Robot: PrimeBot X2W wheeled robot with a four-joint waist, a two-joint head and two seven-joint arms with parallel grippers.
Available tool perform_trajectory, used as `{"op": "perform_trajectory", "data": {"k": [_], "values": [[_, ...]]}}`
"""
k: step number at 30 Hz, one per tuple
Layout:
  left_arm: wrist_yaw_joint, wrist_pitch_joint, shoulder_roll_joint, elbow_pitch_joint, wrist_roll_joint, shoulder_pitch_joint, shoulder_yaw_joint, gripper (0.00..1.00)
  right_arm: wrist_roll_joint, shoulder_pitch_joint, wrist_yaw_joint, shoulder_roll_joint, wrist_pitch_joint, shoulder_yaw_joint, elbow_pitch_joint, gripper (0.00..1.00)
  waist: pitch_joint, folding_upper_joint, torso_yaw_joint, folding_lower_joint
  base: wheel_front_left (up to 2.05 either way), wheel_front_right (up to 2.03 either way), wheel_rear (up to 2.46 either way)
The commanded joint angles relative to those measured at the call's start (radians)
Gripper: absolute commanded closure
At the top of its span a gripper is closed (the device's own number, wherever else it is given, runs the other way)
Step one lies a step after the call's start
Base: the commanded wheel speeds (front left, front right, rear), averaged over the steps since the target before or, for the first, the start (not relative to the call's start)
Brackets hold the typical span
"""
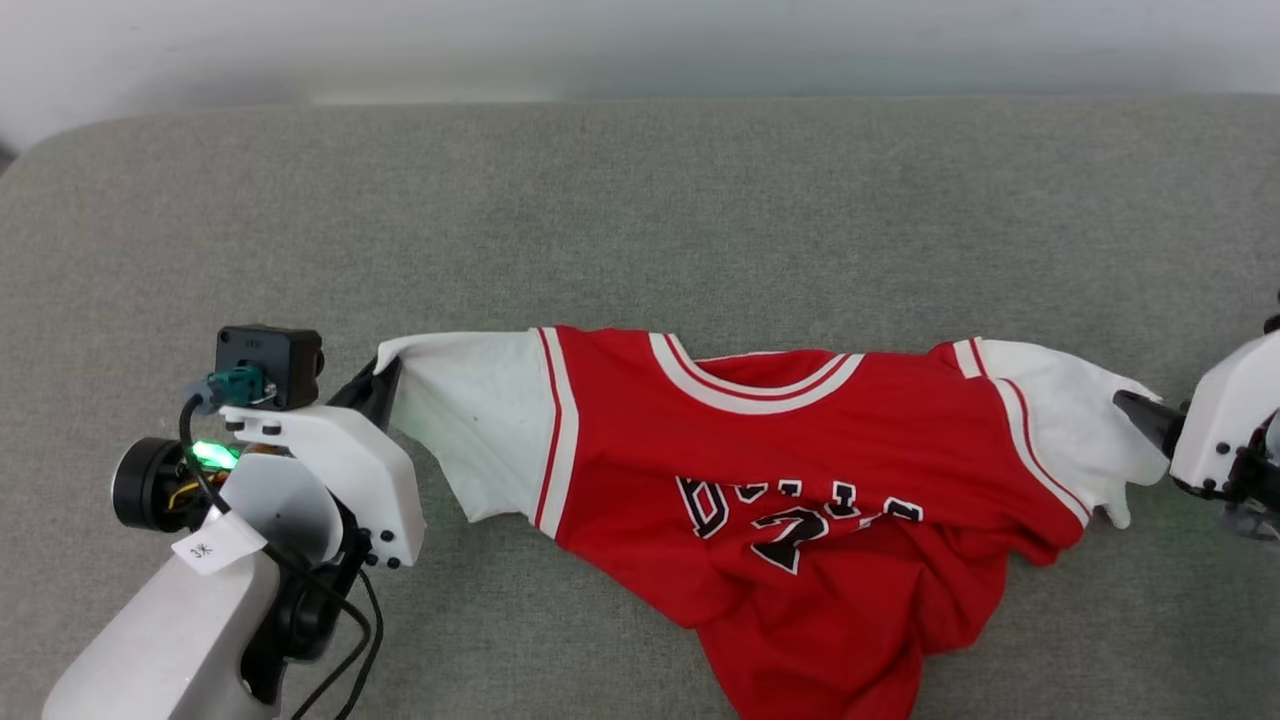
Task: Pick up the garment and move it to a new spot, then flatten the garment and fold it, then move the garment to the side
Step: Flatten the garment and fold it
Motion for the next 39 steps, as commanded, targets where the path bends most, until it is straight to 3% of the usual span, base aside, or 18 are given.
{"op": "perform_trajectory", "data": {"k": [1,11,12,13,14,24,33,39], "values": [[-0.004,-0.008,-0.004,-0.004,0.007,-0.020,0.000,1.00,-0.012,-0.026,0.000,-0.010,0.016,0.010,0.022,0.00,0.040,0.0000,0.023,-0.0001,0.00,0.00,0.00],[-0.014,-0.033,-0.019,-0.004,0.015,-0.050,-0.005,1.00,0.011,-0.046,0.000,0.003,0.148,0.125,0.199,0.00,0.092,0.0000,0.033,-0.0001,0.00,0.00,0.00],[-0.014,-0.035,-0.020,-0.002,0.014,-0.051,-0.005,1.00,0.020,-0.042,0.000,0.006,0.161,0.129,0.211,0.51,0.091,0.0000,0.033,-0.0001,0.00,0.00,0.00],[-0.015,-0.036,-0.022,0.002,0.013,-0.051,-0.006,1.00,0.029,-0.041,0.000,0.007,0.170,0.134,0.218,0.83,0.090,0.0000,0.033,-0.0001,0.00,0.00,0.00],[-0.017,-0.037,-0.022,0.006,0.012,-0.050,-0.007,1.00,0.033,-0.044,0.000,0.005,0.172,0.138,0.221,1.00,0.087,0.0000,0.032,-0.0001,0.00,0.00,0.00],[-0.014,-0.052,-0.017,0.052,-0.004,-0.052,0.013,1.00,0.010,-0.125,0.000,-0.043,0.043,0.127,0.158,1.00,0.018,0.0000,0.008,-0.0001,0.00,0.00,0.00],[-0.024,-0.111,-0.042,0.116,0.000,-0.195,0.069,1.00,-0.085,-0.215,0.000,0.001,-0.191,0.097,0.023,1.00,-0.057,0.0000,-0.021,-0.0001,0.00,0.00,0.00],[-0.077,-0.191,-0.101,0.262,-0.015,-0.377,0.109,1.00,-0.167,-0.327,0.000,0.038,-0.320,0.076,0.013,1.00,-0.062,0.0000,-0.034,-0.0001,0.00,0.00,0.00]]}}
